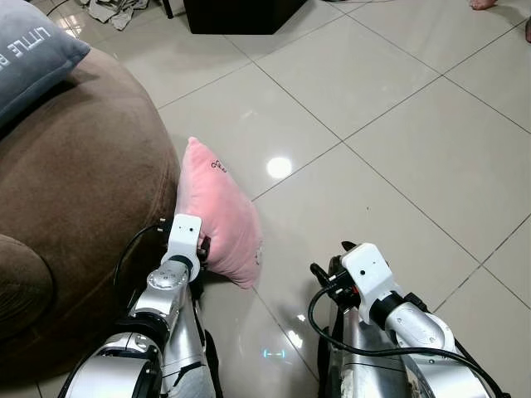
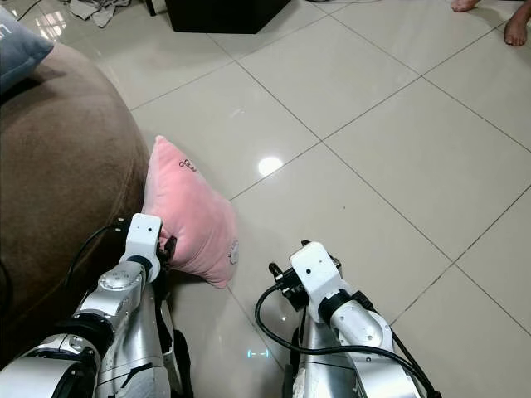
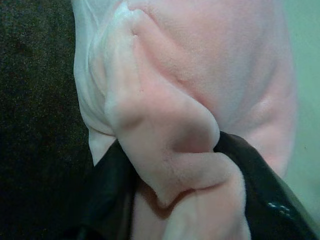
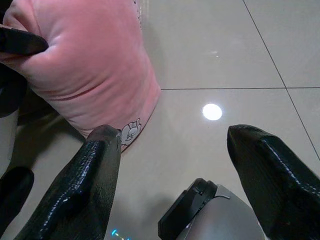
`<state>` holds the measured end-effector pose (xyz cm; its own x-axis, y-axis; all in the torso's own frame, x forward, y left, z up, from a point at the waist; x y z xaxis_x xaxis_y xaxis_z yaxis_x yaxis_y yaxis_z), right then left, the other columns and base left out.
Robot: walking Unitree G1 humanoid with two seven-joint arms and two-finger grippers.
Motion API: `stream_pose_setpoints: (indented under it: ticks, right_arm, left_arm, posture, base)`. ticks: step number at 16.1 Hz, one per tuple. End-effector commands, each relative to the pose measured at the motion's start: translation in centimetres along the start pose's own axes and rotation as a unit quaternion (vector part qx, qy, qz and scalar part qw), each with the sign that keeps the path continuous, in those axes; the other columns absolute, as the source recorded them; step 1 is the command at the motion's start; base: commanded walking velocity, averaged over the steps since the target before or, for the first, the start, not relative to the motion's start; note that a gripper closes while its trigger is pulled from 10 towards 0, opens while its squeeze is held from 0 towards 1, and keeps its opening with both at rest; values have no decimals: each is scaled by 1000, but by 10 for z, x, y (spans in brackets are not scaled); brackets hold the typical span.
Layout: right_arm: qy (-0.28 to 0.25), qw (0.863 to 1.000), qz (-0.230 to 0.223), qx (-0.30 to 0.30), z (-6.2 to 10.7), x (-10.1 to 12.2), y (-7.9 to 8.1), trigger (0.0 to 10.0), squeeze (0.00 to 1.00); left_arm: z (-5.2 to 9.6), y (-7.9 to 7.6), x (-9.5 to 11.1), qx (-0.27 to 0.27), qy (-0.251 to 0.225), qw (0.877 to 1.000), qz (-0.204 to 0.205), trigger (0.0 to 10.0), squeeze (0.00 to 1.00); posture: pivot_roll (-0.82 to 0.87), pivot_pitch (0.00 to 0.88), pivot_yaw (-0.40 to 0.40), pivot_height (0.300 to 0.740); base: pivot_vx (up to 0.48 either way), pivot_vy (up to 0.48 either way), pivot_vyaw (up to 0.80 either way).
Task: Move the pillow to the sofa from floor
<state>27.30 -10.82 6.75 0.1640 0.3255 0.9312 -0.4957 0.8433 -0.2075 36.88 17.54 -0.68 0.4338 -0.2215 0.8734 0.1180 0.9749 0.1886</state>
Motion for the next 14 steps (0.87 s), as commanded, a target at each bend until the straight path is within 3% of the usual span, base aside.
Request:
stream_pose_setpoints:
  ticks: [1,14]
  right_arm:
    - [3,1000,-3,6,2,-2,5,10000,0]
    - [6,1000,1,3,-1,-5,3,10000,0]
  left_arm:
    - [2,-3,-12,-6,20,1000,6,0,0]
    - [0,-9,-3,-30,6,999,30,0,0]
  posture:
    - [-70,250,29,462]
    - [-68,237,33,462]
  base:
    - [0,0,0]
    - [0,0,0]
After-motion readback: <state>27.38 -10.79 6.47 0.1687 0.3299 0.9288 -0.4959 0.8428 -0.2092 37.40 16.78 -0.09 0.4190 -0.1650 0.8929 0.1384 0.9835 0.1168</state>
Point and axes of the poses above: a point about 5 cm out from each wrist's last joint towards the gripper, its own z axis pointing back from the gripper into the wrist, its own x axis along the axis of the wrist's last joint, y = z × x, the point moved 6 cm from there along -z, pointing out of the wrist towards the gripper, and after that the axes turned 3 degrees about -z, right-handed, at the moved point
